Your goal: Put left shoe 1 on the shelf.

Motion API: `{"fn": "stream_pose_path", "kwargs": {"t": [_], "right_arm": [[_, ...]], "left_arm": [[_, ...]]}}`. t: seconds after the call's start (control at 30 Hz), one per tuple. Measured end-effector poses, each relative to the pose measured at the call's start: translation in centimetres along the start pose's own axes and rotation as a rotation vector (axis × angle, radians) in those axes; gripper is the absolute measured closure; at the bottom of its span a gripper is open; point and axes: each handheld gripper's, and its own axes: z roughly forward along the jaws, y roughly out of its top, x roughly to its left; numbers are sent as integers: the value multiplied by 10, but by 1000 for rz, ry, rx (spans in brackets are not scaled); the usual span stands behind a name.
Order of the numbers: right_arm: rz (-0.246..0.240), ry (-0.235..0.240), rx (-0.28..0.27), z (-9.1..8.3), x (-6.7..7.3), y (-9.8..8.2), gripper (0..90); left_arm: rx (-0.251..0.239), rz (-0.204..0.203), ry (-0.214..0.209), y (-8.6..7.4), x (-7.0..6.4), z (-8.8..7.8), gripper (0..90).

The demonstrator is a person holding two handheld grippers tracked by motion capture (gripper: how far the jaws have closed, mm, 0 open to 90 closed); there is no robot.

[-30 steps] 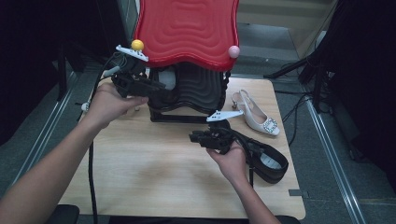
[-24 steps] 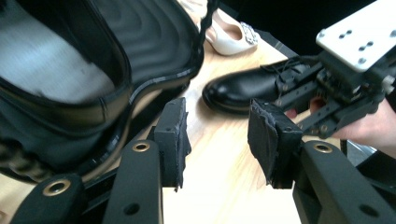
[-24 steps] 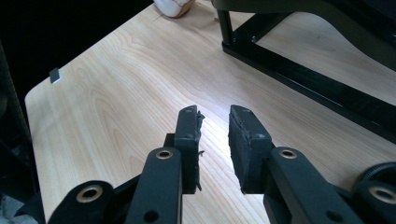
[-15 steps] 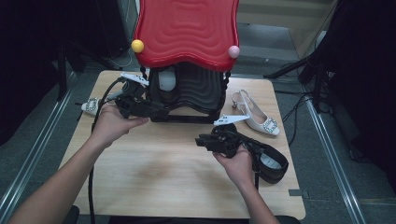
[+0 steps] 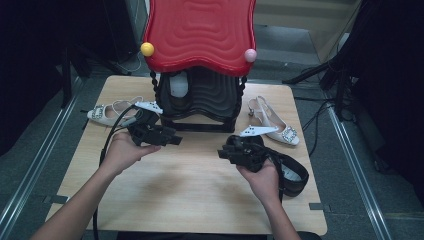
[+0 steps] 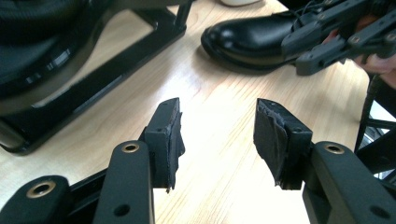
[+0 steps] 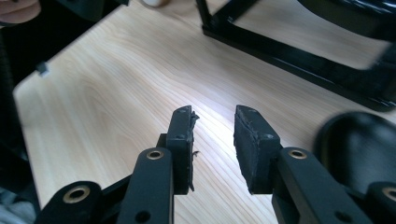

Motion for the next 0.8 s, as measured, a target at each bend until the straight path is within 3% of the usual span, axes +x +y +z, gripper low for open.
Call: {"fn": "stream_pose_path", "kwargs": {"t": [0.2, 0.27, 0.47, 0.6, 0.8], "right_arm": [[6, -24, 9, -8, -4, -4, 693], [2, -32, 18, -11, -4, -6, 687], [2, -70, 40, -22, -8, -15, 684], [8, -90, 39, -31, -13, -18, 684], [32, -110, 55, -41, -22, -25, 684]], "left_arm": [[-8, -28, -16, -15, 3, 9, 512], [4, -26, -2, -19, 5, 13, 511], [-7, -32, -19, -27, 5, 17, 509], [22, 9, -25, -30, 4, 23, 506], [25, 6, -57, -31, 4, 28, 506]]}}
